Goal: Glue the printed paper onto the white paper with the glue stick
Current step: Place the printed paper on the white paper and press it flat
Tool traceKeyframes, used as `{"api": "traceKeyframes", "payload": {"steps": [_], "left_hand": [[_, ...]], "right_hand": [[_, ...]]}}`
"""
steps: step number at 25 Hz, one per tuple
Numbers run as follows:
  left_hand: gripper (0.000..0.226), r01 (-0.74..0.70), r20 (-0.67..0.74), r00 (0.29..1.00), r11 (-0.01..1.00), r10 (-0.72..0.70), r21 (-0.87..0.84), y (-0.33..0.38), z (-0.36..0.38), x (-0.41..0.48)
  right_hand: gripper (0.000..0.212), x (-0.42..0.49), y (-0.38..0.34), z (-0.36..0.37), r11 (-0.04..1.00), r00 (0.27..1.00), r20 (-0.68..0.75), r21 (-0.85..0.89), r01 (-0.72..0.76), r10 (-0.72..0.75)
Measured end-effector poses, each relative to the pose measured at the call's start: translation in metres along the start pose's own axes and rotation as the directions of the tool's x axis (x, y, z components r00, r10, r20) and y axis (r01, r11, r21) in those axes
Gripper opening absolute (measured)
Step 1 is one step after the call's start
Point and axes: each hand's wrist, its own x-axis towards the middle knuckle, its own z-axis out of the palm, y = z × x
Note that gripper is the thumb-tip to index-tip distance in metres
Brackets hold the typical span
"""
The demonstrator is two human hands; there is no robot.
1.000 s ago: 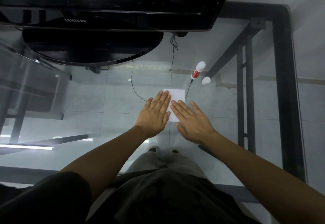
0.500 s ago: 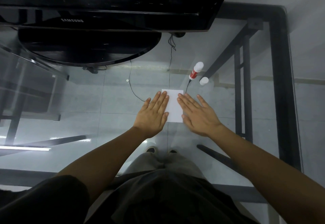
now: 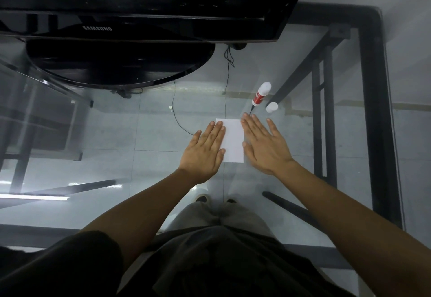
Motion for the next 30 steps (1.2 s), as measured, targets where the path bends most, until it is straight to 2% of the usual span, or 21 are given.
{"api": "traceKeyframes", "payload": {"steps": [3,8,11,13,15,17,20,22,24,25,28,30], "left_hand": [[0.059,-0.003,0.005,1.000,1.000,0.003,0.010,0.001,0.000,0.000],[0.060,-0.004,0.014,1.000,1.000,0.004,0.017,0.000,-0.001,0.000],[0.060,0.004,0.029,1.000,1.000,-0.004,0.015,0.003,-0.003,0.000],[0.060,-0.024,0.057,0.998,0.998,0.027,-0.050,0.000,-0.008,0.001],[0.059,-0.104,0.090,0.989,0.980,0.121,-0.171,-0.013,-0.017,0.000],[0.058,-0.255,0.108,0.954,0.948,0.278,-0.188,-0.030,-0.028,-0.004],[0.059,-0.527,0.222,0.827,0.850,0.517,-0.017,-0.042,-0.030,-0.010],[0.059,-0.628,0.305,0.746,0.778,0.592,0.028,-0.041,-0.024,-0.008],[0.058,-0.673,0.342,0.704,0.738,0.622,0.044,-0.046,-0.025,0.001],[0.058,-0.672,0.336,0.709,0.739,0.620,0.055,-0.050,-0.028,0.009],[0.062,-0.529,0.254,0.833,0.843,0.492,0.099,-0.067,-0.044,0.037],[0.064,-0.475,0.217,0.869,0.873,0.445,0.110,-0.068,-0.051,0.043]], "right_hand": [[0.059,0.004,-0.009,0.001,0.996,0.996,0.017,-0.006,0.087,-0.087],[0.063,-0.004,-0.005,0.007,0.995,0.996,0.020,0.040,-0.091,0.090],[0.069,-0.010,-0.017,0.014,0.990,0.996,0.065,0.125,-0.071,0.063],[0.070,-0.011,-0.017,0.017,0.988,0.995,0.090,0.140,-0.059,0.047],[0.071,-0.010,-0.013,0.016,0.989,0.996,0.079,0.137,-0.046,0.035],[0.071,-0.011,-0.012,0.014,0.991,0.997,0.078,0.130,-0.024,0.014],[0.071,-0.010,-0.013,0.014,0.994,0.996,0.092,0.105,-0.026,0.016],[0.073,-0.008,-0.013,0.014,0.996,0.994,0.111,0.087,-0.027,0.017],[0.073,-0.008,-0.013,0.015,0.997,0.994,0.110,0.072,-0.018,0.009],[0.073,-0.009,-0.013,0.015,0.997,0.995,0.100,0.073,-0.011,0.004],[0.072,-0.010,-0.012,0.015,0.996,0.996,0.086,0.088,-0.006,-0.001],[0.072,-0.010,-0.013,0.015,0.995,0.997,0.083,0.096,-0.009,0.001]]}}
